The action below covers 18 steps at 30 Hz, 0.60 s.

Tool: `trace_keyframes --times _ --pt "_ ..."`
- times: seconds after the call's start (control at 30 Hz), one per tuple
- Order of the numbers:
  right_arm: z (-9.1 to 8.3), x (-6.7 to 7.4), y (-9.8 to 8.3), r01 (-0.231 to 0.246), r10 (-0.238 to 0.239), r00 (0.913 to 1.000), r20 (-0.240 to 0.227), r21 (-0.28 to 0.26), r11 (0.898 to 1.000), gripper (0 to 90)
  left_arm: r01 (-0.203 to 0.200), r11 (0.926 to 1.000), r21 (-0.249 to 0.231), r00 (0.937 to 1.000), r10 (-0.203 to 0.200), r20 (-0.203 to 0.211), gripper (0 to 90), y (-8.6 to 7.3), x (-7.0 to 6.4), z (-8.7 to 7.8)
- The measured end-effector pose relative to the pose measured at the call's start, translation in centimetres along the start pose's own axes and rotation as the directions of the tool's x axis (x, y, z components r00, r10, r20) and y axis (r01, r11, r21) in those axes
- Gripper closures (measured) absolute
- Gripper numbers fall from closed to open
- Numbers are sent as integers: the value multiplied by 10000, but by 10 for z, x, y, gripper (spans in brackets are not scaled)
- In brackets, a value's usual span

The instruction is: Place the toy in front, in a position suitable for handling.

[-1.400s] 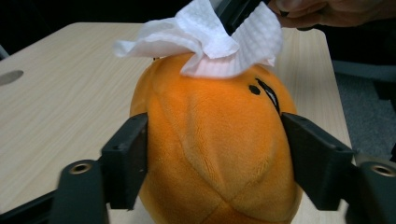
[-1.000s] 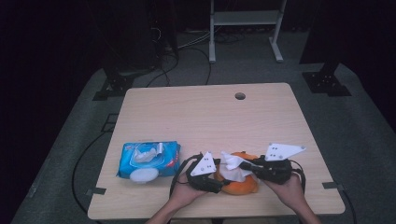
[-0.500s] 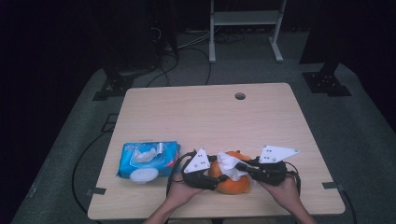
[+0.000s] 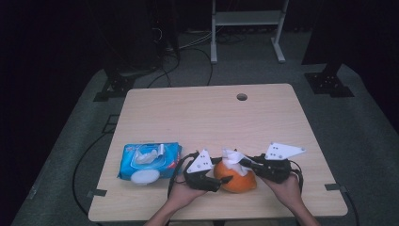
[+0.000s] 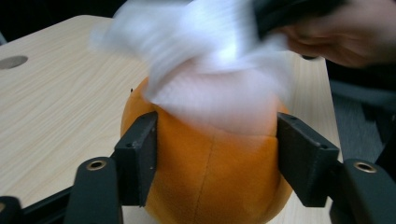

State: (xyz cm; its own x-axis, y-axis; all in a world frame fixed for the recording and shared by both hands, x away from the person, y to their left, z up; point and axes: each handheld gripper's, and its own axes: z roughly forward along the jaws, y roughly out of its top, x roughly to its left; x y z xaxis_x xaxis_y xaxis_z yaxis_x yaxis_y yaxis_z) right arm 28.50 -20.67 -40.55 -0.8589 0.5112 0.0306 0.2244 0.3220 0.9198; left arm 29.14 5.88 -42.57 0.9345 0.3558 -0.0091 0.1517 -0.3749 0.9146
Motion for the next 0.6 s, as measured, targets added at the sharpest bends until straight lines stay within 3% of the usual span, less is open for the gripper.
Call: trace_keyframes --times 0.03,0.07,0.17,0.23,0.37,0.43,0.53,0.6 --pt "-2 10 6 246 -260 9990 -368 -372 9990 845 82 10000 -27 10000 -82 15 359 0 1 0" --pt "-2 13 7 354 -374 9983 -439 -443 9984 845 171 9998 -51 9999 -171 -17 361 1 2 1" --pt "7 25 7 939 -937 9948 -391 38 9956 845 181 9998 7 9998 -181 -106 359 0 1 2" --pt "7 17 3 480 -476 9974 -547 60 9988 846 369 9993 -31 9993 -370 -113 353 -1 2 2" --pt "0 7 0 36 -35 10000 -27 188 9998 846 523 9986 -94 9986 -524 -95 337 -2 5 2" --pt "-2 7 2 -134 135 9998 -114 73 9999 846 448 9990 -75 9990 -449 -76 326 -1 4 3" --pt "4 16 6 159 -164 9981 -600 -74 9998 845 314 9995 -8 9994 -314 -112 327 -1 3 3" --pt "7 18 7 460 -454 9981 -429 139 9988 845 272 9996 -10 9996 -272 -105 329 -2 3 3"
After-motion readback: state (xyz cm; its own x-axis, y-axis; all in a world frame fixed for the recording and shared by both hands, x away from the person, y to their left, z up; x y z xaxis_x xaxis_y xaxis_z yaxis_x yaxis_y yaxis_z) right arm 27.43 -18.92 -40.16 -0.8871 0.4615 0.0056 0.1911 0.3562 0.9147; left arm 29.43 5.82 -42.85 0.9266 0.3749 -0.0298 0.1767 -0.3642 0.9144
